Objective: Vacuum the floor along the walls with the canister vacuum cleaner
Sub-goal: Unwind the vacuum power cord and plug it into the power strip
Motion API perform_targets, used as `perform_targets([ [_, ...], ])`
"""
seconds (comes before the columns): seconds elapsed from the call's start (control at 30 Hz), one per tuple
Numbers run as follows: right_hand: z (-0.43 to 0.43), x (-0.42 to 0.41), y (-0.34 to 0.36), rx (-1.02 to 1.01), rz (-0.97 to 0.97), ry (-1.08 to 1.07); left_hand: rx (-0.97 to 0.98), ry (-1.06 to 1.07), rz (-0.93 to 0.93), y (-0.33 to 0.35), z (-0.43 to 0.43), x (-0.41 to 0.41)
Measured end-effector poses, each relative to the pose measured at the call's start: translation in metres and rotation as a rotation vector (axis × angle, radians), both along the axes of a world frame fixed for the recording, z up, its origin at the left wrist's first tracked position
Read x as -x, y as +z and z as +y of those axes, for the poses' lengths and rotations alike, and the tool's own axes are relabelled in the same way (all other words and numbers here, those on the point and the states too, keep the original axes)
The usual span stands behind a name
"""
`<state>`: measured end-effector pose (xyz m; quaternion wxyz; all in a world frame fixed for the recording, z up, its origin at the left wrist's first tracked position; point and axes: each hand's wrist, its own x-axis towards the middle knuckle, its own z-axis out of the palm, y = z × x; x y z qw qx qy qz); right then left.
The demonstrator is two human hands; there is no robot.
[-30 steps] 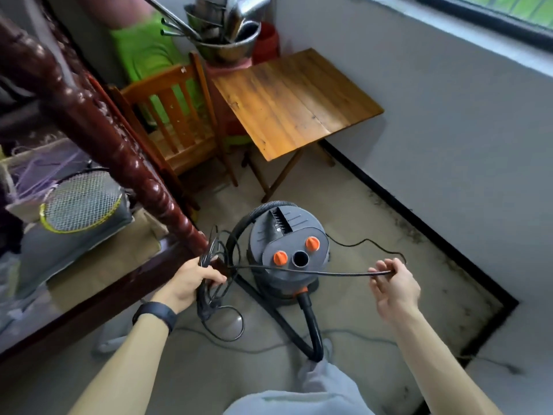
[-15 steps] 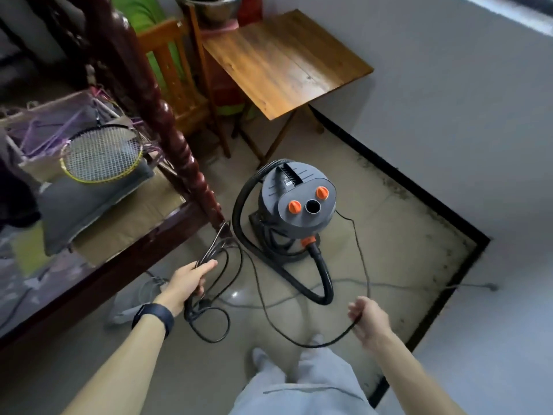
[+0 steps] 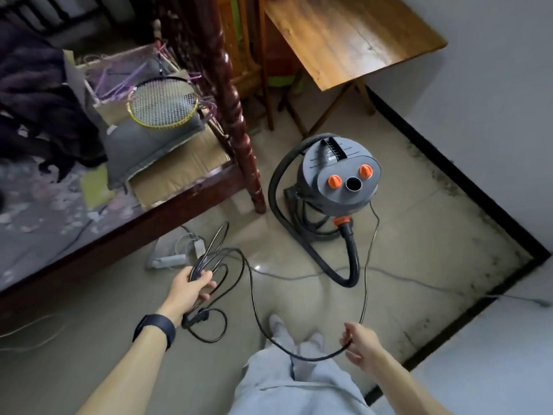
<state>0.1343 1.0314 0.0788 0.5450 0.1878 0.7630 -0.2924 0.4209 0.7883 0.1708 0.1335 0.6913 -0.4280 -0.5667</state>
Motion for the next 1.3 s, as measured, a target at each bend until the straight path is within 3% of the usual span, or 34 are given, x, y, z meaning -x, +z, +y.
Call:
perform_targets([
  [0.17, 0.054, 0.018, -0.022, -0.149, 0.094, -0.185, -0.035, -0.067, -0.054, -0.021, 0.027, -0.007],
  [0.33, 0.052, 0.013, -0.072, -0.111, 0.09, -0.275, -0.143, -0.283, -0.048, -0.067, 0.053, 0.024],
  [0.57, 0.002, -0.044, -0.135, 0.109, -0.211, -0.453, -0.396, -0.768, -0.023, -0.15, 0.083, 0.094],
  [0.83, -0.028, -0.098, -0.162, 0.295, -0.358, -0.576, -0.487, -1.124, -0.015, -0.209, 0.082, 0.079],
  [0.97, -0.033, -0.123, -0.17, 0.3, -0.283, -0.72, -0.478, -1.029, -0.028, -0.214, 0.082, 0.055],
  [1.13, -0.017, -0.148, -0.184, 0.2, -0.221, -0.689, -0.257, -1.009, -0.139, -0.233, 0.083, 0.026],
  [1.3, 0.008, -0.162, -0.211, 0.15, -0.118, -0.677, -0.243, -0.403, -0.062, -0.242, 0.064, 0.001],
])
